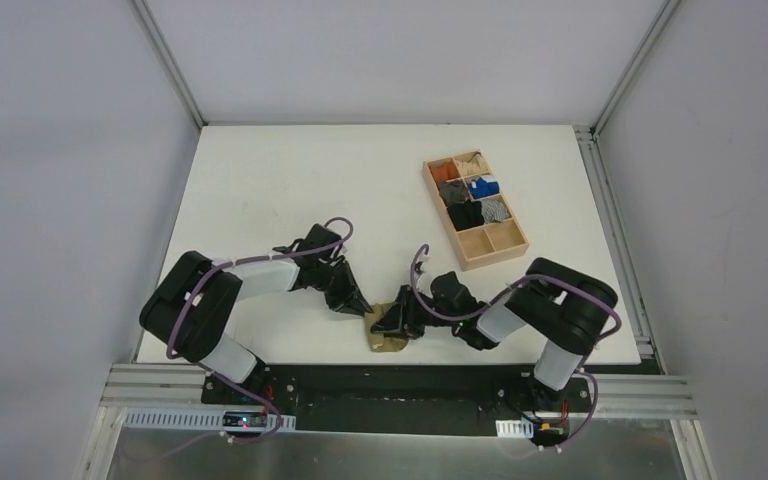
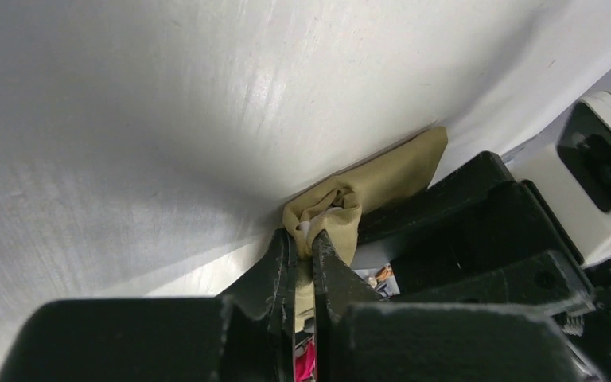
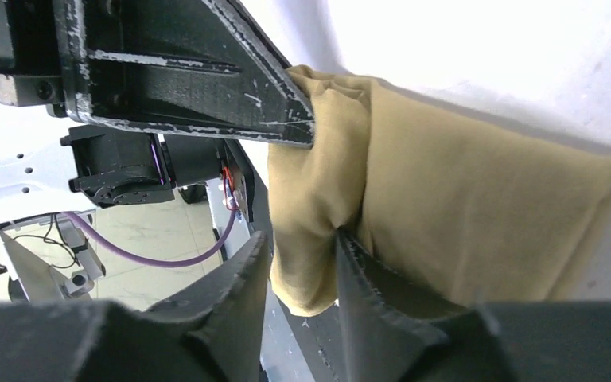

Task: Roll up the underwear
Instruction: Roll the underwear to the center of the board.

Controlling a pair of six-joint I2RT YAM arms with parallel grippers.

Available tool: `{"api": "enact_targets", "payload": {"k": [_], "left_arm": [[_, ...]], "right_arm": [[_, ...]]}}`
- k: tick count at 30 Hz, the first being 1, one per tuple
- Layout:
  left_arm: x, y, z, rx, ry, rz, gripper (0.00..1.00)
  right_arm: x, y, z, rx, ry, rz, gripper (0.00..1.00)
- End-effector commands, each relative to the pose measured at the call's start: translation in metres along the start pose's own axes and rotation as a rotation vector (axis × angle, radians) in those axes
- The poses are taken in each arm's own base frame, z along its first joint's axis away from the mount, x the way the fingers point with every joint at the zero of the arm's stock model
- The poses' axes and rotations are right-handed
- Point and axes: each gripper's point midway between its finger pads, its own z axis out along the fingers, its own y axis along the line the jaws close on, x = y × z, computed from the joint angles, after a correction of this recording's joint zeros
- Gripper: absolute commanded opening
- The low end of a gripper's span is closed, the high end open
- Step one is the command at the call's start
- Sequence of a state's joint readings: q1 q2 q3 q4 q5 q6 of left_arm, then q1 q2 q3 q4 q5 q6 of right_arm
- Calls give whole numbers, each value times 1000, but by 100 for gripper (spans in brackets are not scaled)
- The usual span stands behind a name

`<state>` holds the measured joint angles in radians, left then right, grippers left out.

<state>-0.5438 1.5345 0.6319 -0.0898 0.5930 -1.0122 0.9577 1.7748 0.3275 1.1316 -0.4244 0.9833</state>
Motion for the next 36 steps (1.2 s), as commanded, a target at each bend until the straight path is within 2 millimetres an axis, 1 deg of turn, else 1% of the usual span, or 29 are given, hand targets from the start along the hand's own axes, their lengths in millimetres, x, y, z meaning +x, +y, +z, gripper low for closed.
{"api": "enact_targets", "payload": {"k": [1,3,5,8,11,13,14,17,23,26,30,33,36], "left_arm": [[-6,9,-8,-70,-90,-20,0],[-7,18,-19,-114,-152,-46,0],[-7,29,-31,-160,-209,-90,0],[-3,41,-44,-170,-279,-161,0],[2,48,-51,-161,-315,-197,0],[7,49,-52,-156,-307,-195,0],[10,49,-51,-157,-290,-193,0],[16,48,-48,-170,-231,-155,0],[19,45,-51,-229,-169,-87,0],[18,42,-50,-238,-152,-80,0],[17,39,-50,-237,-152,-78,0],[16,38,-50,-236,-153,-79,0],[16,37,-50,-236,-151,-80,0]], "right_arm": [[1,-19,-9,215,26,-57,42],[-6,-17,-20,336,9,-151,47],[-15,-9,-31,441,-10,-273,53],[-23,5,-43,554,-20,-423,56],[-33,22,-48,617,-67,-559,57],[-33,32,-47,650,-87,-659,57],[-34,38,-45,667,-107,-712,58],[-25,46,-33,700,-95,-785,58],[3,52,-2,697,-66,-796,58],[13,57,11,697,-80,-798,59],[17,56,19,748,-125,-806,59],[20,60,25,767,-156,-828,58],[24,55,33,797,-152,-823,58]]}}
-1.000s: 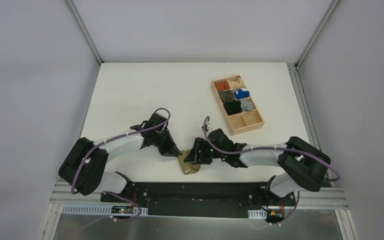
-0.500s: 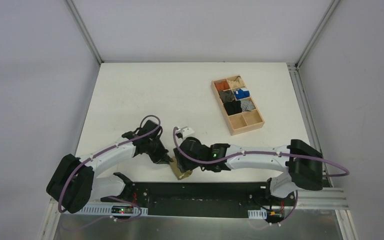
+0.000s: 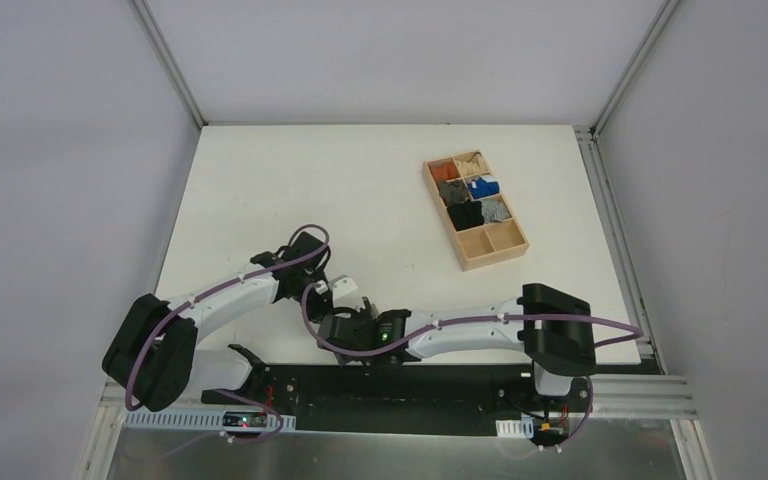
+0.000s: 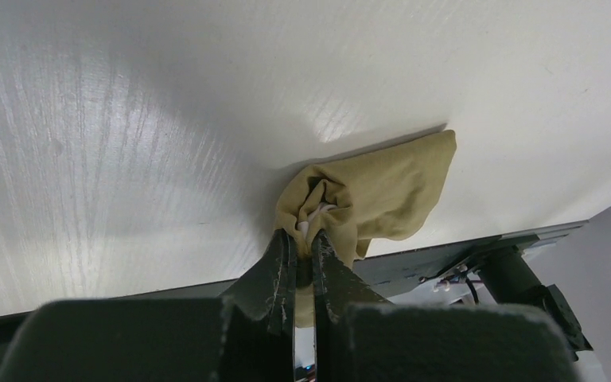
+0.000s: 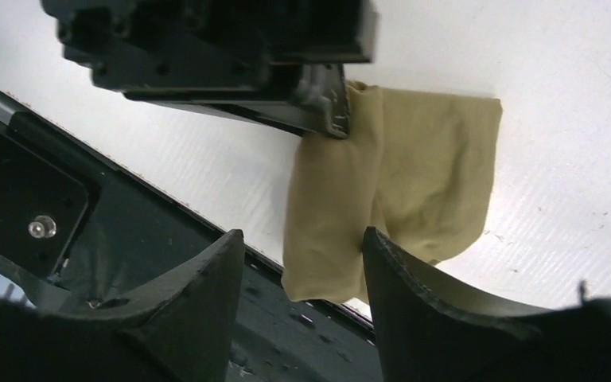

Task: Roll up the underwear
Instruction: Roll the underwear to the center of the board.

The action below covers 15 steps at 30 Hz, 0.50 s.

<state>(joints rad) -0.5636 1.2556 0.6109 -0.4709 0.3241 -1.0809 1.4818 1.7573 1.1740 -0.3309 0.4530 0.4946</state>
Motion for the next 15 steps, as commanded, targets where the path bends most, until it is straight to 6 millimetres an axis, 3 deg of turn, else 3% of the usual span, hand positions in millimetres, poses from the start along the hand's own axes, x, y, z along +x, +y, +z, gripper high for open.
{"api": "enact_targets", "payload": {"k": [1,5,9,10,13,15], "left_arm": [[3,-5,-5,-3,17,22,0],[3,-6,-6,2,15,18,0],[2,-9,-8,10,9,16,0],[1,-10,-9,14,5,16,0],[-1,-16,-11,24,-1,18,0],[-3,-22,-14,38,-5,20,11]], "right_arm": [[-10,3,5,85,-32,27,58],[-1,-3,18,167,-4,49,47],[4,-8,21,219,0,78,6],[4,-10,19,223,-7,87,0],[4,-15,16,210,-30,130,0],[10,-23,16,191,-24,184,0]]}}
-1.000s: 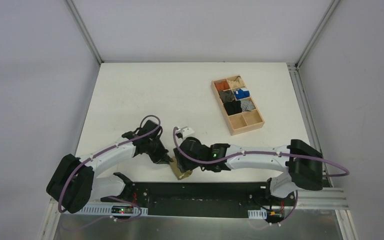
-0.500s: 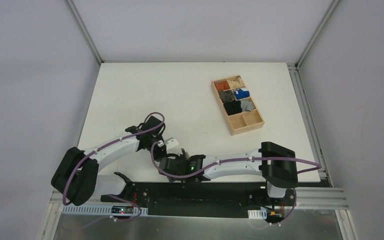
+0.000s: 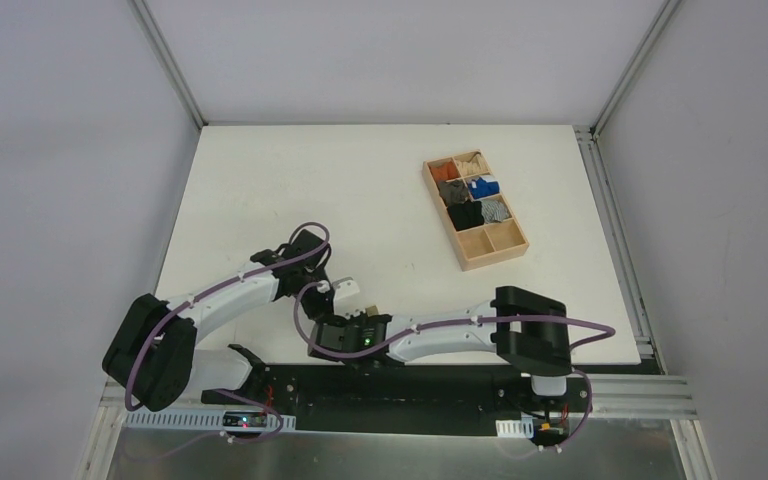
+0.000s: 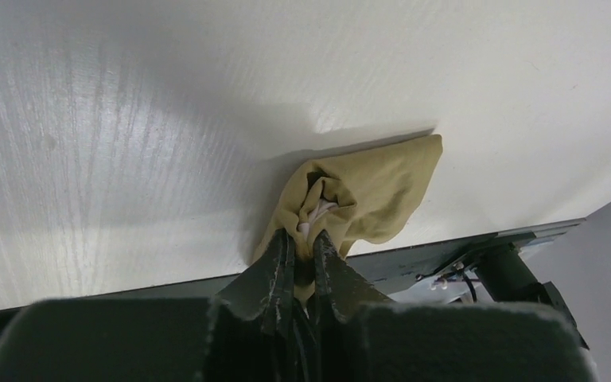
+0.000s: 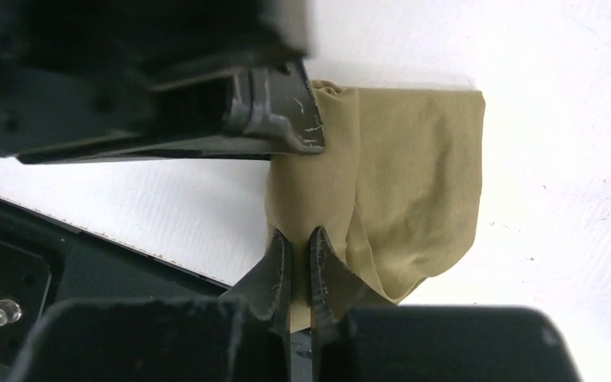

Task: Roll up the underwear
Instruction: Roll the underwear to the center of the board.

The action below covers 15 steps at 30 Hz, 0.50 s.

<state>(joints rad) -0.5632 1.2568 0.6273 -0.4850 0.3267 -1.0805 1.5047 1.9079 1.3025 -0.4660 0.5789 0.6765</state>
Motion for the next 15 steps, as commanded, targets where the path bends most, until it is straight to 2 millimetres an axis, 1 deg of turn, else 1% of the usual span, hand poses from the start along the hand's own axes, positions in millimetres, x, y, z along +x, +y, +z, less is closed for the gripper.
{"api": "enact_targets", "payload": {"k": [1,2,4,5,6,7,10,15], "left_arm": [[-4,-20,-13,40,-10,22,19],[-5,-23,-14,47,-14,23,27],[-6,-27,-17,61,-23,25,38],[-7,-29,-19,68,-27,26,43],[-7,-30,-20,73,-29,29,47],[-7,-31,-22,79,-32,29,50],[-6,-32,-23,88,-29,37,57],[-3,-33,-23,111,-16,68,60]], "right_arm": [[6,-25,0,1,2,134,0],[9,-28,1,-25,10,172,0],[12,-32,1,-95,14,247,0],[11,-34,2,-130,10,293,0],[14,-35,3,-173,17,326,0],[18,-38,4,-206,21,358,0],[14,-38,4,-363,1,467,0],[17,-52,6,-546,-4,632,0]]}}
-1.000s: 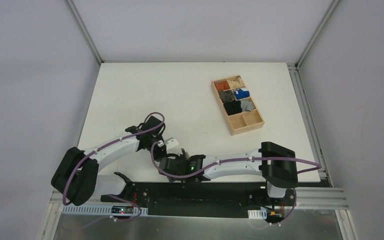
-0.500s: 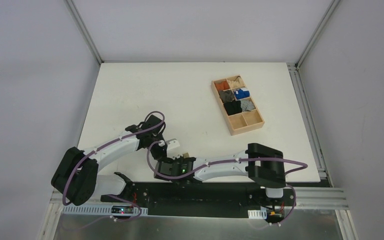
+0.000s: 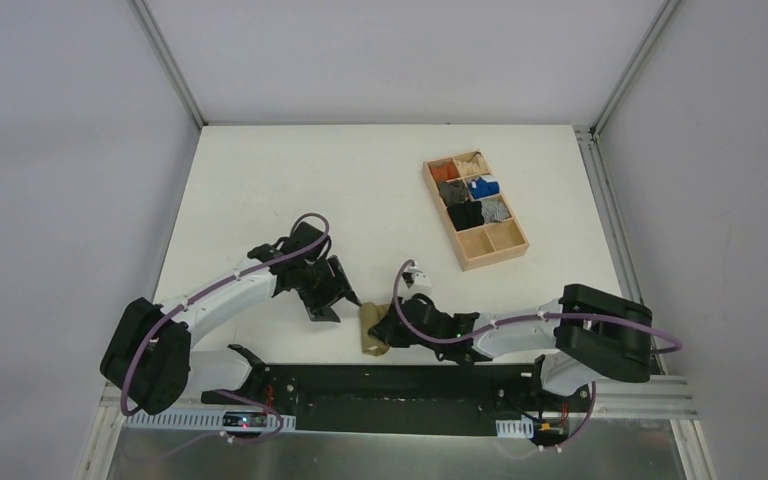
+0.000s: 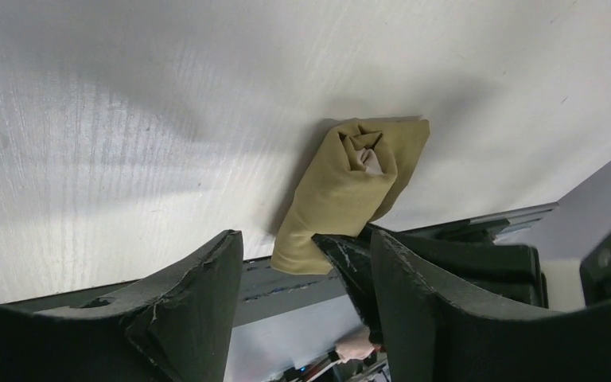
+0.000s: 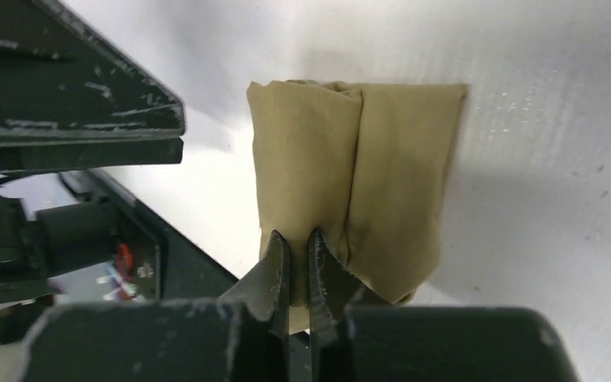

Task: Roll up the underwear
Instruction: Roll the underwear to the center of the board.

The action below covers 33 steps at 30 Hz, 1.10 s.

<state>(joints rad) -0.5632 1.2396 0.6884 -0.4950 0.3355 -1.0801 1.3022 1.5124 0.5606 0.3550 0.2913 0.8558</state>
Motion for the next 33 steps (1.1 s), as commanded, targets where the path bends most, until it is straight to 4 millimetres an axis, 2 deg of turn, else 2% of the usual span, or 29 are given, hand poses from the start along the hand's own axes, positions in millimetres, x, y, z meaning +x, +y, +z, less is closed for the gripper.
{"api": "enact_targets", "payload": {"k": [1,2,7,14,20,22,25,27,28,30,33], "left_arm": [[3,-13,-8,65,12,59,61],[4,-15,-7,83,20,75,61],[12,-24,3,142,92,162,63],[16,-15,22,125,165,231,62],[13,-10,39,96,181,225,57],[12,-9,47,88,191,216,50],[9,-7,56,72,197,200,20],[7,-7,57,65,189,198,0],[6,-7,57,65,181,192,0],[2,-6,54,56,145,176,0],[-5,0,47,43,62,128,0]], "right_arm": [[5,-6,0,-181,41,153,0],[9,-14,1,-178,57,172,0],[11,-10,4,-278,101,240,0],[11,-13,7,-316,131,292,0],[13,-8,10,-342,170,294,0],[12,-6,12,-351,183,294,0],[12,-5,12,-353,201,297,0],[12,-7,12,-326,219,293,20],[11,-5,10,-318,225,284,30],[8,-5,7,-275,231,253,43],[-5,-9,-3,-168,214,159,54]]}}
